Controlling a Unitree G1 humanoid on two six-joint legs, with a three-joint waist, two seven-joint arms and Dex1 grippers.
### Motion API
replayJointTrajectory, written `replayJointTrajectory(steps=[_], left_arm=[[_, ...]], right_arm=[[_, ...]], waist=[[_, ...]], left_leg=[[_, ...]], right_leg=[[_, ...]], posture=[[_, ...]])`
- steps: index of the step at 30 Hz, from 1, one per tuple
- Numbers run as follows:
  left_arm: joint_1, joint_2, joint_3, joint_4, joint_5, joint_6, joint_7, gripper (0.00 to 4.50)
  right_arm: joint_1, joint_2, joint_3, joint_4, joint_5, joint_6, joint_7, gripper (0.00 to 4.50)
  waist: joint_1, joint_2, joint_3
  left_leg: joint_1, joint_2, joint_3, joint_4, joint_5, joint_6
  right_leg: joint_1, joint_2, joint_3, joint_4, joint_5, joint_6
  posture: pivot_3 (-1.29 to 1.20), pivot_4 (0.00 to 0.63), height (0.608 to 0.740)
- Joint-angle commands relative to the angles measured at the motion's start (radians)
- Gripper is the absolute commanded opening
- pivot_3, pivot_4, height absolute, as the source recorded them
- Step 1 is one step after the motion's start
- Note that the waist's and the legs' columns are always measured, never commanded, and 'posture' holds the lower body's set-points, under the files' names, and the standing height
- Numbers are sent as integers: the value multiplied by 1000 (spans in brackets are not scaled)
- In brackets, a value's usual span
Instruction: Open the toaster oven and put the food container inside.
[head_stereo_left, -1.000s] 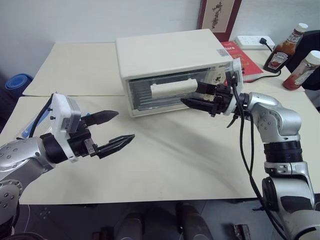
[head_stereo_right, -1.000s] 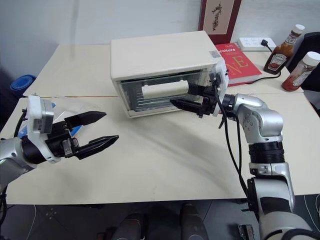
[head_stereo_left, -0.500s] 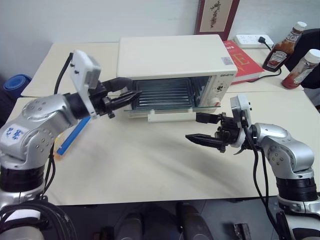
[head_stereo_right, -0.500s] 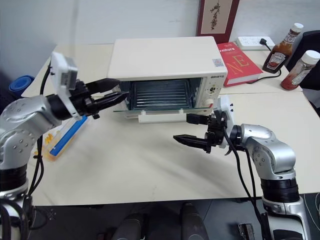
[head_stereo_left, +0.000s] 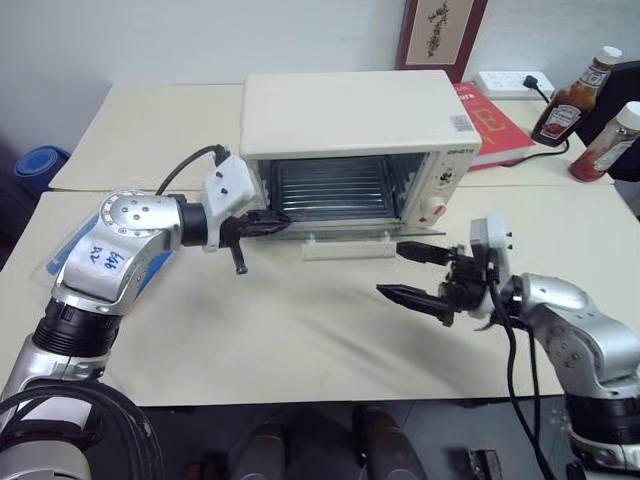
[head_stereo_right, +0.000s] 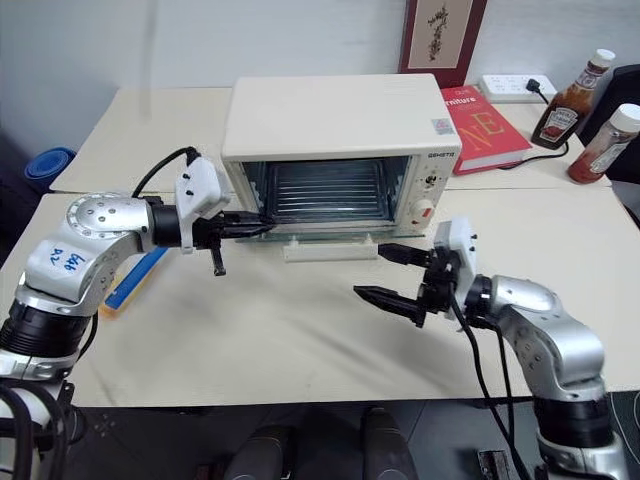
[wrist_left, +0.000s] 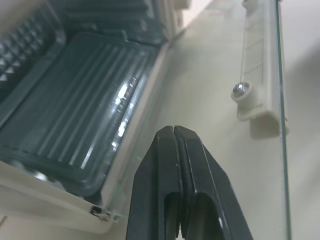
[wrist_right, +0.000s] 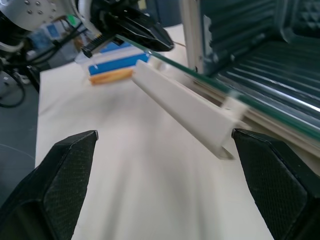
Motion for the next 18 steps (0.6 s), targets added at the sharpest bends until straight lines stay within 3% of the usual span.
replayJointTrajectory(steps=[1,5,9,13,18], left_arm=[[24,-2,-14,-41,44,-48,-42,42],[78,-14,-42,-90,88,-69,-57,42],[143,-17,-73,-124,161,-94,-40,42],[196,-43,-97,-165,243,-83,26,42],[289,-51,0,-263,236,34,109,42]], right_arm=[[95,-44,-102,-112,46,18,-33,4500],[252,-122,-251,-248,207,112,-25,4500],[273,-189,-344,-261,333,152,-23,4500],[167,-221,-320,-219,405,155,-38,4500],[49,-239,-230,-195,434,156,-6,4500]], waist=[[0,-1,0],[2,-1,0],[-7,-3,1],[-4,-3,1],[-1,-3,1]], left_leg=[[0,0,0,0,0,0],[1,0,-1,0,0,0],[3,0,0,2,0,1],[4,0,-1,2,1,2],[2,0,-2,2,0,2]], right_leg=[[1,0,0,-1,0,0],[1,0,0,-2,0,0],[3,0,1,-1,0,1],[3,1,1,0,0,1],[3,1,0,-2,0,1]], posture=[[0,150,740],[0,150,740],[0,150,740],[0,150,740],[0,150,740]])
